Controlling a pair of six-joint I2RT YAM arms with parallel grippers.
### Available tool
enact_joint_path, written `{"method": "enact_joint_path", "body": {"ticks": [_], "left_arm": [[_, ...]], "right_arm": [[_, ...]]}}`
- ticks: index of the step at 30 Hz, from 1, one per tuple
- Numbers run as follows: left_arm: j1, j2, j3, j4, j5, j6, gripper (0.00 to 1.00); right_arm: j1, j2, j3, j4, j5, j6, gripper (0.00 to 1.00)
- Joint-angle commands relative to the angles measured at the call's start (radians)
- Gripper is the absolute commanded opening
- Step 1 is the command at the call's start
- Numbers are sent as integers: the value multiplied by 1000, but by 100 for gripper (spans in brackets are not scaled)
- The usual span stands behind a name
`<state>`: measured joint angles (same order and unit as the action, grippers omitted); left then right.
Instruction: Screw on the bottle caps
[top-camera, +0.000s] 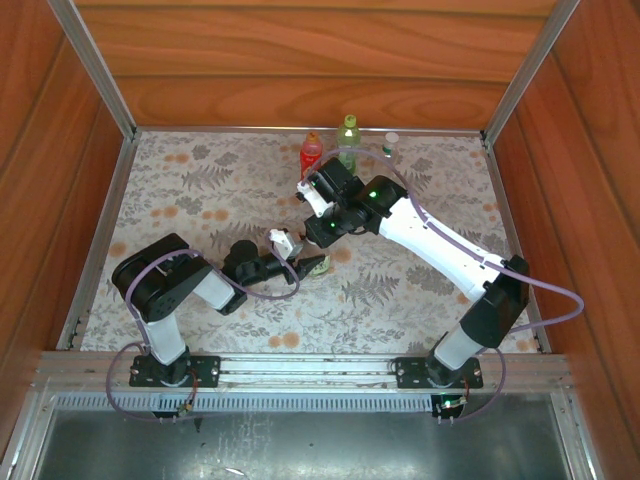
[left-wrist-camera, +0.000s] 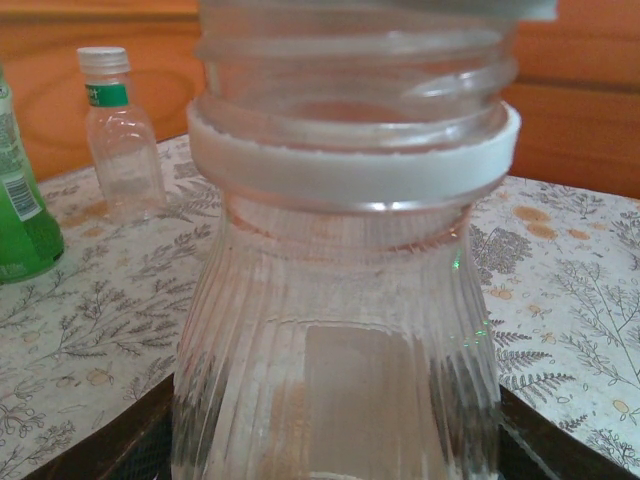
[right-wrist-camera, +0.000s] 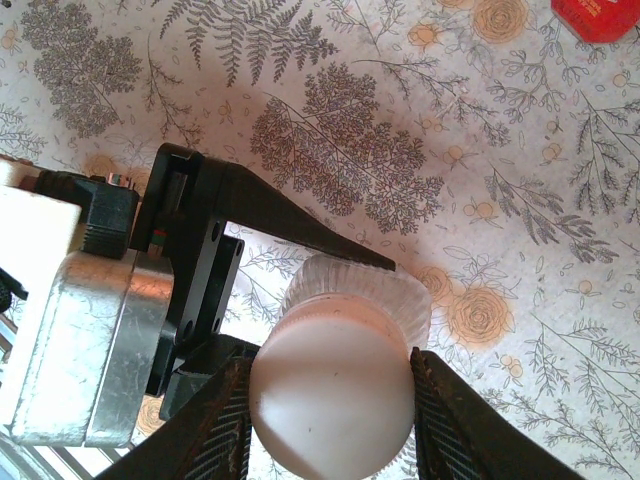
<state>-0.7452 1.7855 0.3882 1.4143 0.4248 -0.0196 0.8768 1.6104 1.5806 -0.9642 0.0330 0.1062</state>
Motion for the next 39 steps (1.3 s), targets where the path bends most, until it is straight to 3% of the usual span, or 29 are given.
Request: {"method": "enact_joint_path", "body": {"ticks": [1, 7, 20, 32, 39], "left_arm": [[6, 19, 24, 3, 17, -36, 57], [6, 26, 31, 3, 21, -41, 57], [9, 34, 37, 3, 25, -57, 57], [24, 35, 41, 2, 25, -104, 57], [32, 35, 50, -2, 33, -120, 56]], "right_arm": [[22, 43, 12, -75, -55, -5, 41], [27, 43, 38, -89, -85, -17, 43], [40, 102, 66, -149, 15, -38, 42], [42, -29, -124, 84, 7, -47, 41], [42, -57, -171, 128, 20, -53, 42]]}}
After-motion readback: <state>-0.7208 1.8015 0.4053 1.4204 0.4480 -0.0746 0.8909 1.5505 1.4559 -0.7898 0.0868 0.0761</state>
